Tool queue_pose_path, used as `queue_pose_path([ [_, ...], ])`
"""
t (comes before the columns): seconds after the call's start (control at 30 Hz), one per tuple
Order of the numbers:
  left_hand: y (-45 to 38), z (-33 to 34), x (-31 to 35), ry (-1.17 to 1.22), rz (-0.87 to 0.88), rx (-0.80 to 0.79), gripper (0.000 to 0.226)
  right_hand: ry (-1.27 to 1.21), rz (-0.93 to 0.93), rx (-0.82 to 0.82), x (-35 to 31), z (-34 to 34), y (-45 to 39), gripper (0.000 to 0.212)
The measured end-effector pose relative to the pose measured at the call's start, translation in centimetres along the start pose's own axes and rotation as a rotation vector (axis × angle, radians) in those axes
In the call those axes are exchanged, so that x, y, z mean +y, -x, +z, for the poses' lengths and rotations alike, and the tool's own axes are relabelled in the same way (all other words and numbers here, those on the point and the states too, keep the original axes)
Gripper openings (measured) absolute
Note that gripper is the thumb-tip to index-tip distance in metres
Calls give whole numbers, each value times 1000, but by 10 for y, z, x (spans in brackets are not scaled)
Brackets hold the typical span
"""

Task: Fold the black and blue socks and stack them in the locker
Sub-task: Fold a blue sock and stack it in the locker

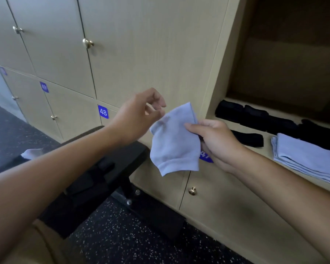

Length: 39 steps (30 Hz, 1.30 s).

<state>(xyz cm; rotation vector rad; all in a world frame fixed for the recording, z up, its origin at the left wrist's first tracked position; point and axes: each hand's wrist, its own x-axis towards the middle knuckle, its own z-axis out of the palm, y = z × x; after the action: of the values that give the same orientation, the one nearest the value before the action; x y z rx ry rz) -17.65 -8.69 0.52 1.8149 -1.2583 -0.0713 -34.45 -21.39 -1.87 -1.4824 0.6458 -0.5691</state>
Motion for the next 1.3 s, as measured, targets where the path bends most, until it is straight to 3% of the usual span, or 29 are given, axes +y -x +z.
queue_pose_path([
  [0.17, 12, 15, 14, 38, 141, -139, 7, -278, 46, 85, -10, -13, 3, 34],
  [0.37, 24, 39, 14, -32, 191, -376, 81, -398, 77, 117, -17, -28, 10, 26],
  [0.5, 29, 49, 16, -86, 202, -410, 103, -433, 79, 115, -19, -33, 16, 23],
  [0.63, 33, 59, 18, -110, 258, -312, 80, -463, 61, 110, -21, -35, 22, 19],
  [0.77, 28, 55, 23, 82, 265, -281, 17, -441, 22, 118, -20, -40, 27, 16],
  [0.93, 13, 35, 21, 363, 88, -125, 46, -166, -29, 151, -21, -52, 34, 16],
  [1.13, -1, 12, 9, 499, -112, -33, 47, 172, -78, 317, -16, -68, 34, 18],
  [1.3, -4, 10, 3, 413, -177, -6, 41, 237, -124, 291, -14, -72, 36, 17],
])
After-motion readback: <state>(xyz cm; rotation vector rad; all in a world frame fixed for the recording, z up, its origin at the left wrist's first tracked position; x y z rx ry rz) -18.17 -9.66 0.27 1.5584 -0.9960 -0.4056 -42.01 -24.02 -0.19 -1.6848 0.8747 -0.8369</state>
